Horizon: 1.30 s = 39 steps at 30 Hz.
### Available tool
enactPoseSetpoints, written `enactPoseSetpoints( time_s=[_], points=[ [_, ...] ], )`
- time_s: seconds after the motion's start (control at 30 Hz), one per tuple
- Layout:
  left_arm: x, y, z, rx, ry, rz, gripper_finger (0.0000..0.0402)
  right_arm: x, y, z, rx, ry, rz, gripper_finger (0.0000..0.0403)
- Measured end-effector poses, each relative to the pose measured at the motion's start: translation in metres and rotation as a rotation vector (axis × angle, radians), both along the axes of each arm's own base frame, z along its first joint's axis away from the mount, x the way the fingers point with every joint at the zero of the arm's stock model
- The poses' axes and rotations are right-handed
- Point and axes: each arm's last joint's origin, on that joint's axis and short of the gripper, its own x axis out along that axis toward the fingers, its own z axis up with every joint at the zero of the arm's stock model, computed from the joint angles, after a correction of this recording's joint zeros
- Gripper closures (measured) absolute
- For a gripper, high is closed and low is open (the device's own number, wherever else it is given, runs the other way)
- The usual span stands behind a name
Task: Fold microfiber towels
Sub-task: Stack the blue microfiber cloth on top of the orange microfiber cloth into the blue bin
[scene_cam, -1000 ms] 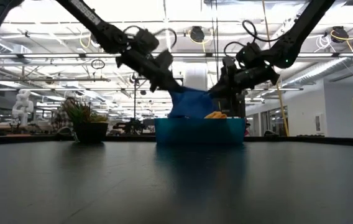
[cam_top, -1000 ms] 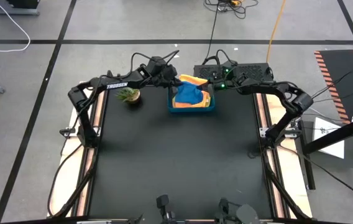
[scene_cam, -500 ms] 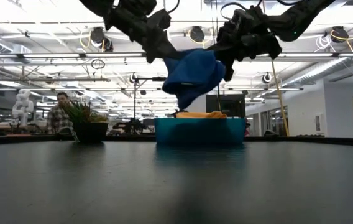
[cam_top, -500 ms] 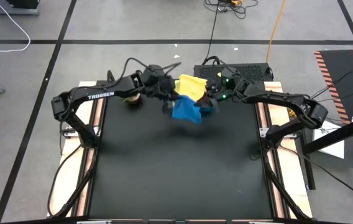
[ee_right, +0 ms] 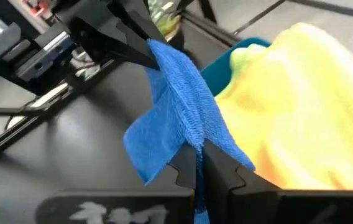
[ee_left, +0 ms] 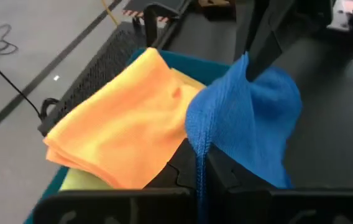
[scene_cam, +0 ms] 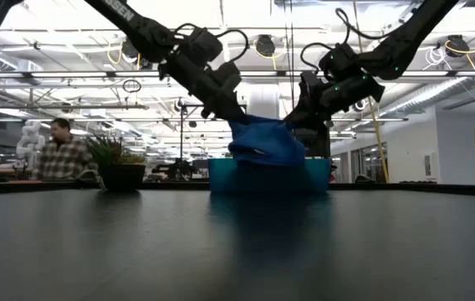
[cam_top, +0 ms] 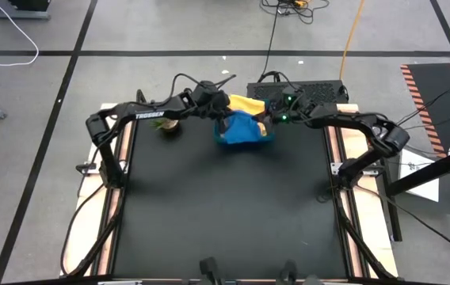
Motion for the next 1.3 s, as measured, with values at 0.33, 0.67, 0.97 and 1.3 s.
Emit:
enactPoseSetpoints(
  time_s=[0.33, 0.67, 0.97, 1.3],
  points=[
    [0.0, 0.016, 0.001, 0.06, -0.069, 0.03, 0.0399, -0.004, -0.012, -0.001, -0.051, -0.019, -0.063, 0.0403],
    [0.007, 0.022, -0.024, 0.056, -0.028, 0.021, 0.0392, -0.007, -0.014, -0.006, -0.112, 0.072, -0.118, 0.04],
    [0.007, 0.029, -0.032, 0.12, 0.011, 0.105, 0.0316, -0.01, -0.017, -0.008, -0.206, 0.147, -0.175, 0.0342],
    [0.001, 0.024, -0.009, 0.177, -0.008, 0.094, 0.0223, -0.012, -0.014, 0.004, -0.244, 0.113, -0.177, 0.0219]
  ],
)
